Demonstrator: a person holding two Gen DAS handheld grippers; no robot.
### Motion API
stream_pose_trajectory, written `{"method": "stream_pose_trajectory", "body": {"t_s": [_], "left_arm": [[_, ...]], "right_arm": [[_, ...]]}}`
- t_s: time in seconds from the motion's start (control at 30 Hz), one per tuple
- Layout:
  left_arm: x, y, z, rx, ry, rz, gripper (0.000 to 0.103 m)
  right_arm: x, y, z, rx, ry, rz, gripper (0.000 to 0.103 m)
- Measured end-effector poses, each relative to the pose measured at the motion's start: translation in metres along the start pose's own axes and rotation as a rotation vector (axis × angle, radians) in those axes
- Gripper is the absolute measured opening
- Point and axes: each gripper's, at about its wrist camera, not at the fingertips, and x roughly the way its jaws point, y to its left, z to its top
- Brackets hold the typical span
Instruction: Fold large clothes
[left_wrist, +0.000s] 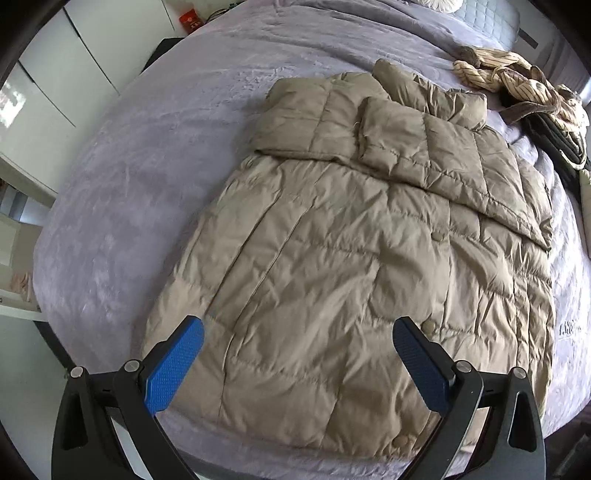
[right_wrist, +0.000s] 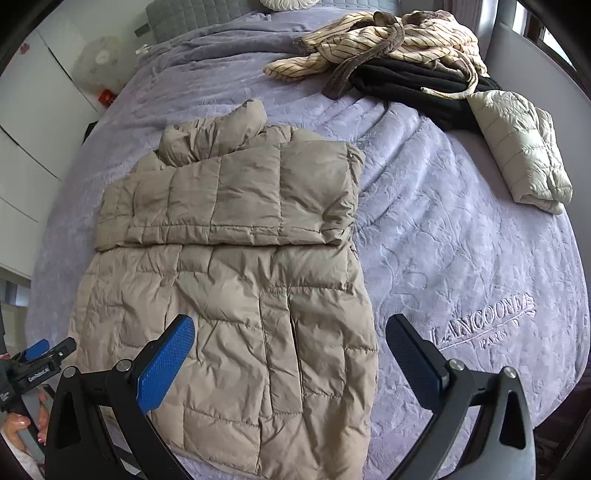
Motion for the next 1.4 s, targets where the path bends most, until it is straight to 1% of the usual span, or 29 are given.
{"method": "stream_pose_trajectory", "body": {"t_s": [0.27,0.43,0.53,0.6,0.8,0.9,0.97,1.0,1.03,1.13,1.23,1.33,1.4], "left_arm": [[0.004,0.031,-0.016,-0.014,0.003,-0.031,0.102],[0.013,0.053,-0.032,0.02,0.022,-0.056,0.102],[0.019,0.068,-0.044,0.036,0.04,-0.073,0.102],[0.024,0.08,-0.053,0.043,0.058,-0.083,0.102],[0.036,0.113,-0.07,0.015,0.106,-0.136,0.103],[0.042,0.132,-0.077,-0.019,0.138,-0.183,0.102],[0.049,0.144,-0.081,-0.056,0.173,-0.238,0.102],[0.053,0.152,-0.085,-0.084,0.195,-0.28,0.102],[0.056,0.156,-0.087,-0.101,0.209,-0.309,0.102],[0.071,0.168,-0.098,-0.169,0.269,-0.404,0.102],[0.088,0.167,-0.106,-0.228,0.317,-0.501,0.102],[0.096,0.155,-0.104,-0.243,0.326,-0.56,0.102],[0.098,0.143,-0.097,-0.235,0.321,-0.606,0.102]], "right_arm": [[0.003,0.013,-0.024,0.009,0.024,-0.07,0.103],[0.009,0.026,-0.05,0.033,0.051,-0.114,0.103],[0.014,0.035,-0.072,0.051,0.075,-0.135,0.103],[0.017,0.036,-0.086,0.079,0.093,-0.13,0.103],[0.017,0.021,-0.134,0.24,0.146,-0.071,0.103],[0.015,0.004,-0.158,0.343,0.163,-0.024,0.103],[0.016,-0.013,-0.174,0.439,0.167,0.032,0.103],[0.017,-0.02,-0.182,0.49,0.17,0.062,0.103],[0.019,-0.029,-0.191,0.549,0.17,0.099,0.103],[0.03,-0.051,-0.22,0.748,0.165,0.253,0.103],[0.045,-0.06,-0.24,0.881,0.161,0.379,0.103],[0.057,-0.059,-0.249,0.962,0.132,0.489,0.103],[0.064,-0.058,-0.249,0.994,0.112,0.533,0.103]]}}
